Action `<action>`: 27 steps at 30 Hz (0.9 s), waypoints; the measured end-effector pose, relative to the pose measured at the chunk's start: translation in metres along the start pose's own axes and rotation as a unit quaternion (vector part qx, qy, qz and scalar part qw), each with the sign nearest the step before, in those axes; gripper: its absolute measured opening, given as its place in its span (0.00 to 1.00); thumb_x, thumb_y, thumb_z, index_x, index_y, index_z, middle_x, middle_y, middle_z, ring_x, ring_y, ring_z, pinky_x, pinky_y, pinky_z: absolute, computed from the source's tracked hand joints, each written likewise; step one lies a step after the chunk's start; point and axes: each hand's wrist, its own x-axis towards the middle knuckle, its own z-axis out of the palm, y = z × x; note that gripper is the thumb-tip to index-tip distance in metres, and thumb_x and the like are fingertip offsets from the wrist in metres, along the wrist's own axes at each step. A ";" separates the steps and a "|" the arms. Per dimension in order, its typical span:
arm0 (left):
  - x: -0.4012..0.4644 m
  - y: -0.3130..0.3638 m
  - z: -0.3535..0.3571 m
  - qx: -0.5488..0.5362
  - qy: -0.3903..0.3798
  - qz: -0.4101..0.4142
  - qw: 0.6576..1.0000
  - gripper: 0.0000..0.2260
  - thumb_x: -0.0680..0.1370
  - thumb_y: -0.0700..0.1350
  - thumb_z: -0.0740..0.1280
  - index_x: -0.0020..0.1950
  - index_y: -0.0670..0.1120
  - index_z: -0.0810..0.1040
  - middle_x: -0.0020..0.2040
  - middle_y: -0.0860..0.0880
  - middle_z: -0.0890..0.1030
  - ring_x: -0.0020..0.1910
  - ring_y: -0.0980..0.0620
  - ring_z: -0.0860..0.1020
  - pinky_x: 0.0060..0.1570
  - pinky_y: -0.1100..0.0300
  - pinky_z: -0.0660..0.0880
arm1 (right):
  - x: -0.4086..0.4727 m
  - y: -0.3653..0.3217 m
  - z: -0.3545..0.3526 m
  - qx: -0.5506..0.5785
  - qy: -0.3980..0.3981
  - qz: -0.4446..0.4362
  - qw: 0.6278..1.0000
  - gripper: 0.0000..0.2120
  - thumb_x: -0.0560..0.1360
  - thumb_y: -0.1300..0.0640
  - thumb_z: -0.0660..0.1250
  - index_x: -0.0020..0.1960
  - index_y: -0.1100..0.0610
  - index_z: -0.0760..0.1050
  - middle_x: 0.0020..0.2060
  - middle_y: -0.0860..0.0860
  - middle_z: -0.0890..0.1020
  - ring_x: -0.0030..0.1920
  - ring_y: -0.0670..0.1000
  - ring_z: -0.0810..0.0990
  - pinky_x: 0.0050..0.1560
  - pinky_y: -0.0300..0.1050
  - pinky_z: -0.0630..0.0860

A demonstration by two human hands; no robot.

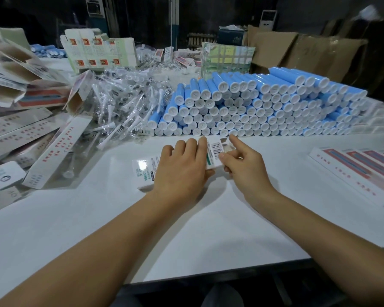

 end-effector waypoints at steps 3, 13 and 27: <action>0.000 0.001 -0.002 -0.003 -0.001 -0.005 1.000 0.32 0.70 0.59 0.69 0.66 0.39 0.72 0.49 0.43 0.77 0.44 0.43 0.75 0.42 0.51 0.71 | -0.002 0.000 0.000 0.018 0.030 0.005 0.999 0.14 0.75 0.65 0.67 0.61 0.60 0.77 0.31 0.44 0.80 0.29 0.40 0.73 0.34 0.34 0.71; 0.001 0.005 -0.008 -0.018 -0.014 -0.011 1.000 0.31 0.73 0.59 0.67 0.68 0.39 0.70 0.51 0.43 0.77 0.47 0.43 0.75 0.44 0.51 0.69 | -0.009 -0.009 0.005 -0.066 0.016 -0.062 0.996 0.08 0.77 0.65 0.63 0.50 0.54 0.77 0.48 0.54 0.75 0.46 0.48 0.77 0.46 0.33 0.74; 0.008 0.004 -0.009 -0.052 -0.058 -0.032 0.996 0.34 0.78 0.63 0.56 0.77 0.44 0.54 0.64 0.45 0.69 0.60 0.44 0.68 0.54 0.52 0.61 | 0.007 -0.009 -0.006 0.453 -0.092 0.195 0.865 0.19 0.68 0.51 0.68 0.54 0.61 0.79 0.51 0.60 0.83 0.50 0.57 0.83 0.47 0.50 0.81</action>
